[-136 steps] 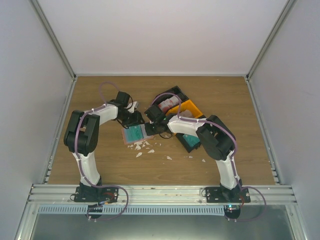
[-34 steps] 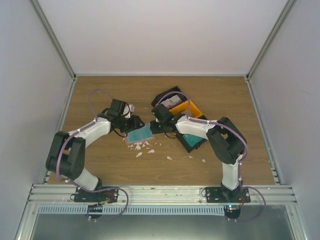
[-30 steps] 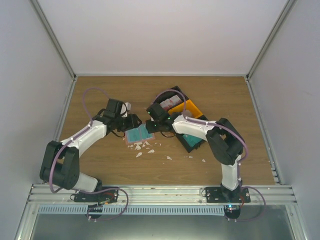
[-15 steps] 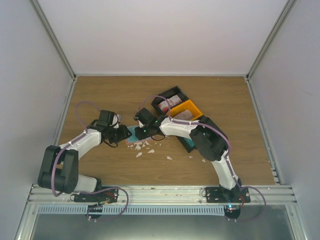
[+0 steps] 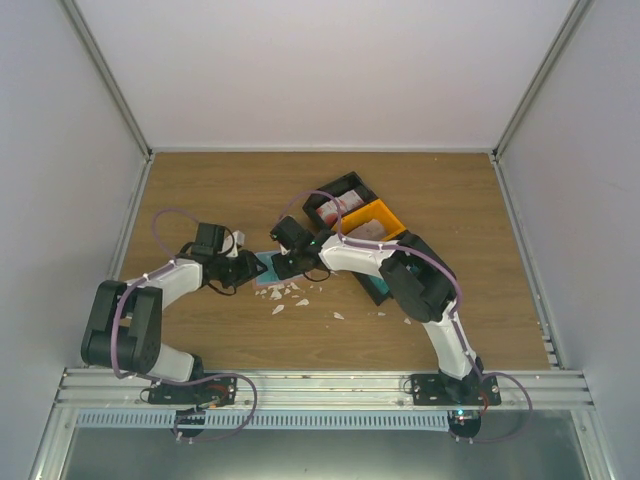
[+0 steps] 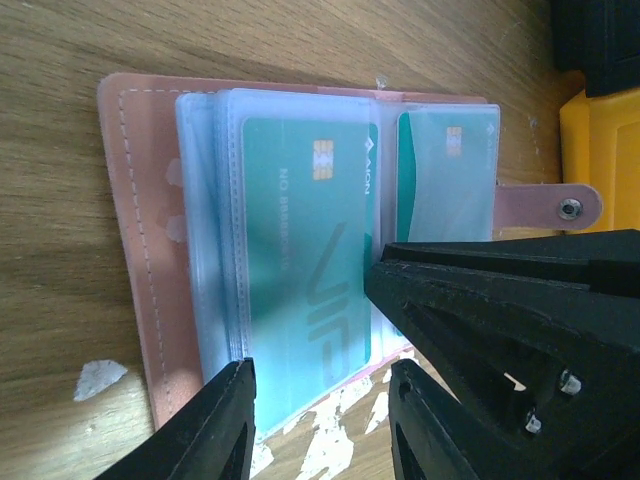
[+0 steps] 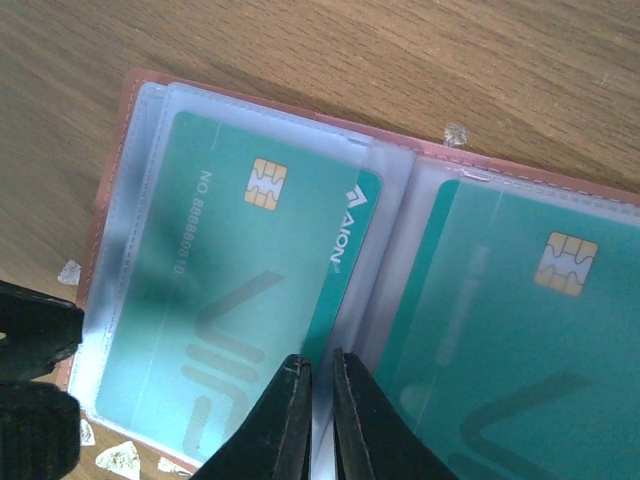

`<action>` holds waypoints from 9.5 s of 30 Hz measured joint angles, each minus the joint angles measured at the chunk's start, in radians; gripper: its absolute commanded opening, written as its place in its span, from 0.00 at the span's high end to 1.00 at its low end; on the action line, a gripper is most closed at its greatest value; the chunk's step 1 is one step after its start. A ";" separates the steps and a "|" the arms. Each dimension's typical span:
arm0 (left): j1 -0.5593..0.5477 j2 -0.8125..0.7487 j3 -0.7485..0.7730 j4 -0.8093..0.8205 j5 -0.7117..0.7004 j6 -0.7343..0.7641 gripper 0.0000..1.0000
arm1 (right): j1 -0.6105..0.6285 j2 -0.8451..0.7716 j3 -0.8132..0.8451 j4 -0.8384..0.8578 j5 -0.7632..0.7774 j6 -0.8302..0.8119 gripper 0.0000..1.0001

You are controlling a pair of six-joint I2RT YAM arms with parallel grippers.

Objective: Put the credit cards into the card holder
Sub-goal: Insert the credit card into the card holder, then pick up the credit card from the storage box, then insert the credit card into the card holder.

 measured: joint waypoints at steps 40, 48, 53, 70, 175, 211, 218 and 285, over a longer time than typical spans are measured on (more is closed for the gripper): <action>0.005 0.057 0.001 0.047 0.079 -0.007 0.73 | 0.000 0.000 0.000 -0.002 0.005 0.008 0.93; 0.005 0.057 0.001 0.052 0.113 -0.003 0.74 | -0.003 0.000 -0.002 0.001 -0.002 0.013 0.92; 0.005 0.057 0.005 0.054 0.146 0.007 0.71 | -0.007 -0.014 -0.026 0.023 -0.005 0.017 0.89; 0.005 0.057 0.050 0.050 0.192 0.038 0.69 | -0.046 -0.089 -0.101 0.034 0.006 0.036 0.81; -0.220 0.596 0.534 0.350 0.123 -0.262 0.72 | -0.447 0.299 0.669 -0.478 -0.195 -0.620 0.58; -0.232 0.610 0.568 0.299 0.099 -0.251 0.79 | -0.445 0.254 0.652 -0.505 -0.278 -0.596 0.77; -0.233 0.620 0.568 0.289 0.085 -0.250 0.79 | -0.445 0.253 0.614 -0.531 -0.294 -0.622 0.77; -0.240 -0.337 0.101 0.534 0.283 -0.314 0.97 | -0.351 -0.711 -0.409 0.574 -0.901 0.143 0.88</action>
